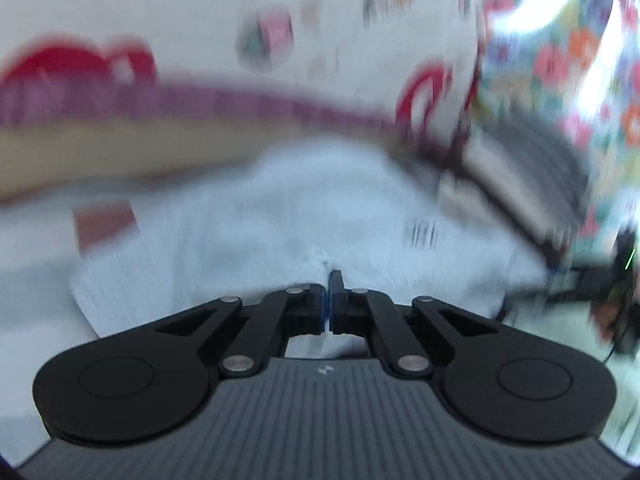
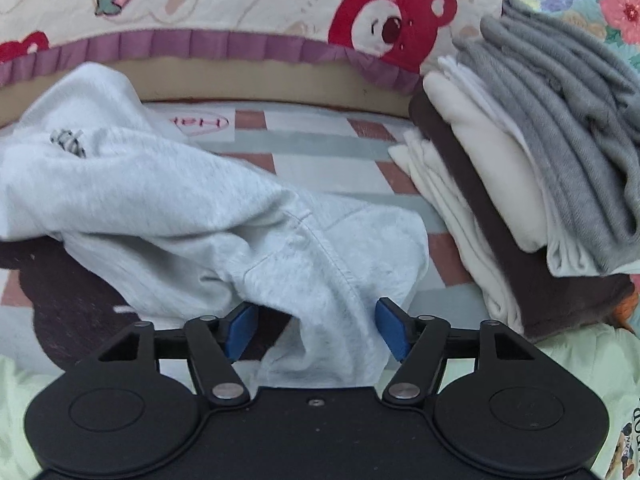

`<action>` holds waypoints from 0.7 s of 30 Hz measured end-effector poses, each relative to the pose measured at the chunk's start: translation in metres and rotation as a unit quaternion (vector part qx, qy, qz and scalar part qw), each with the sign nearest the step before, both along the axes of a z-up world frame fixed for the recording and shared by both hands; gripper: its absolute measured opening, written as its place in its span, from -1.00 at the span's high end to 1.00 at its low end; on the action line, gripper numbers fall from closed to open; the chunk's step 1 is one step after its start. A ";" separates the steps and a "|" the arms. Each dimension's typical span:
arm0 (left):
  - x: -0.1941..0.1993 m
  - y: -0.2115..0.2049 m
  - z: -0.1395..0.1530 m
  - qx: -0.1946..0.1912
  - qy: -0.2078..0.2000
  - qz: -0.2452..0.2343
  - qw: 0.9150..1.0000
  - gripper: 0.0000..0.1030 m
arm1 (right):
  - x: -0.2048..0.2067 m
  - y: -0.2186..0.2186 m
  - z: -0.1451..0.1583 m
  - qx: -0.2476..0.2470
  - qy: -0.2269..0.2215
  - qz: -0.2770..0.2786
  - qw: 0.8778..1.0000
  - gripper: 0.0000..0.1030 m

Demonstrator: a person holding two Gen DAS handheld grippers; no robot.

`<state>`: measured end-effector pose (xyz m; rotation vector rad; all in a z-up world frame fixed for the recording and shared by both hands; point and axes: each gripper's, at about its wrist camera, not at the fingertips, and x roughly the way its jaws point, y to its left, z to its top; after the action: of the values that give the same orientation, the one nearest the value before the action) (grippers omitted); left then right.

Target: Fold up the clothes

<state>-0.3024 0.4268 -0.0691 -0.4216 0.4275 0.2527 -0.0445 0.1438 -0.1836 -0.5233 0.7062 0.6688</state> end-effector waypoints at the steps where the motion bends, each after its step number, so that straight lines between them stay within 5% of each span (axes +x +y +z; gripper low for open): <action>1: -0.010 0.003 0.013 0.002 -0.026 0.014 1.000 0.97 | 0.001 0.000 -0.001 -0.008 -0.006 -0.005 1.000 -0.37; 5: -0.049 0.013 0.039 0.000 -0.083 0.063 0.995 0.97 | 0.001 -0.006 0.001 -0.020 -0.021 -0.017 0.999 -0.43; 14: -0.040 0.038 0.005 -0.059 -0.041 0.082 0.994 0.97 | 0.000 -0.005 -0.014 -0.002 -0.005 -0.001 1.000 -0.44; 16: -0.036 0.044 -0.003 -0.075 -0.033 0.084 0.993 0.97 | -0.001 -0.007 -0.006 0.042 0.000 0.031 0.999 0.84; 21: -0.022 0.059 -0.034 -0.124 0.012 0.073 0.989 0.91 | 0.016 -0.014 0.025 0.141 0.024 0.002 0.990 0.83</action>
<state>-0.3247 0.4856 -0.1031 -0.6967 0.4535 0.3490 -0.0287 0.1298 -0.1591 -0.2502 0.6421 0.7724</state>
